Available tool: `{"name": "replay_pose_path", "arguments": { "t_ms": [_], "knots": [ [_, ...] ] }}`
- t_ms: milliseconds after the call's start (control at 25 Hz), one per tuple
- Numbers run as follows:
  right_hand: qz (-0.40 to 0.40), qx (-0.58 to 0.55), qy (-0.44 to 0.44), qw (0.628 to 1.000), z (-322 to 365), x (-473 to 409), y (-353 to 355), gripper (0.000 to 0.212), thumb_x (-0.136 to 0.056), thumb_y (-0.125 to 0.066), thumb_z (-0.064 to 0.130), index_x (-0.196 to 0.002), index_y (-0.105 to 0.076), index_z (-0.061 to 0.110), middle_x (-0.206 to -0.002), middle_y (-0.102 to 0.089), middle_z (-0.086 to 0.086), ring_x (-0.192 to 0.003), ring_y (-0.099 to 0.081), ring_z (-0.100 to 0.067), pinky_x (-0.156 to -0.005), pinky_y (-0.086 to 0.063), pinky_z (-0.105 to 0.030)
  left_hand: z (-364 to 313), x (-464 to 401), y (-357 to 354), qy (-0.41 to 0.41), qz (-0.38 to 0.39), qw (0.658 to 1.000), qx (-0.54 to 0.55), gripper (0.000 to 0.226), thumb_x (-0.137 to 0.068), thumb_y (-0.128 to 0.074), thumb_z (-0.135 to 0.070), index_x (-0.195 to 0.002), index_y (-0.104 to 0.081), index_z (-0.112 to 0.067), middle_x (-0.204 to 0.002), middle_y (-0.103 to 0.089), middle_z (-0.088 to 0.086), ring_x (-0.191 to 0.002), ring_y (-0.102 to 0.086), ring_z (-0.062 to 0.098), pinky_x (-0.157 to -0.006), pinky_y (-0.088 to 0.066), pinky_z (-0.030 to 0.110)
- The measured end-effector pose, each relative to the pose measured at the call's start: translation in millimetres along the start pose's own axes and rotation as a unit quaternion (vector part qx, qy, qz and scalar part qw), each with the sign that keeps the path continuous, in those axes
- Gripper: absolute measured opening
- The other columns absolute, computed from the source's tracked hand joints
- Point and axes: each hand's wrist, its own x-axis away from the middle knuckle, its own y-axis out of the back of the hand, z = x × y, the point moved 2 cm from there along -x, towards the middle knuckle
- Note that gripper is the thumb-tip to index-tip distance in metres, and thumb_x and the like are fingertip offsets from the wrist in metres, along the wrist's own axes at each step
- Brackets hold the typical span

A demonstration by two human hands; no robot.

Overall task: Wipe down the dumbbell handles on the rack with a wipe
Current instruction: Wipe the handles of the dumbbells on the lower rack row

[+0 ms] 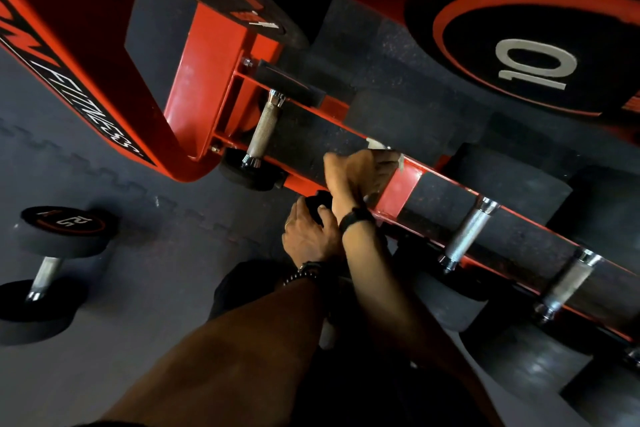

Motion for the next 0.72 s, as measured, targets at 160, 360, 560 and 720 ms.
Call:
{"name": "replay_pose_path", "arguments": {
  "t_ms": [160, 360, 560, 720],
  "knots": [
    [0.089, -0.273, -0.055, 0.956, -4.7, -35.1, 17.9, 0.012, -0.076, -0.071, -0.002, -0.074, -0.061, 0.005, -0.072, -0.059, 0.003, -0.057, -0.052, -0.007, -0.057, -0.045, -0.022, -0.2, 1.1, -0.6, 0.0, -0.019, 1.0, -0.008, 0.072, -0.073, -0.022, -0.057, -0.114, -0.064, -0.014, -0.113, -0.068, 0.007, -0.105, -0.06, 0.034, -0.084, -0.048, 0.044],
    [0.079, -0.286, -0.018, 0.955, -16.6, -30.2, 22.3, 0.032, -0.076, -0.078, 0.01, -0.103, -0.061, 0.006, -0.096, -0.066, -0.002, -0.086, -0.063, -0.017, -0.078, -0.052, -0.028, 0.9, 2.8, -1.5, -0.01, -0.036, 0.999, 0.013, 0.06, -0.075, -0.028, -0.053, -0.105, -0.065, -0.016, -0.106, -0.069, 0.008, -0.1, -0.061, 0.035, -0.081, -0.048, 0.044],
    [0.183, -0.25, 0.014, 0.951, -30.1, -41.0, 33.2, 0.029, -0.089, -0.07, 0.021, -0.108, -0.062, 0.002, -0.092, -0.065, -0.009, -0.077, -0.061, -0.017, -0.062, -0.051, -0.022, 5.2, 1.1, -4.2, -0.015, -0.041, 0.999, -0.001, 0.054, -0.079, -0.033, -0.048, -0.106, -0.064, -0.012, -0.109, -0.069, 0.011, -0.101, -0.06, 0.037, -0.084, -0.047, 0.045],
    [0.169, 0.107, 0.181, 0.963, -56.3, -33.0, 59.6, 0.034, -0.096, -0.058, 0.036, -0.098, -0.067, 0.003, -0.095, -0.07, -0.017, -0.085, -0.064, -0.03, -0.072, -0.048, -0.034, 2.6, 2.7, -3.0, -0.025, -0.049, 0.998, -0.003, 0.055, -0.082, -0.032, -0.045, -0.107, -0.063, -0.007, -0.112, -0.067, 0.015, -0.103, -0.059, 0.04, -0.083, -0.043, 0.045]
  ]
}}
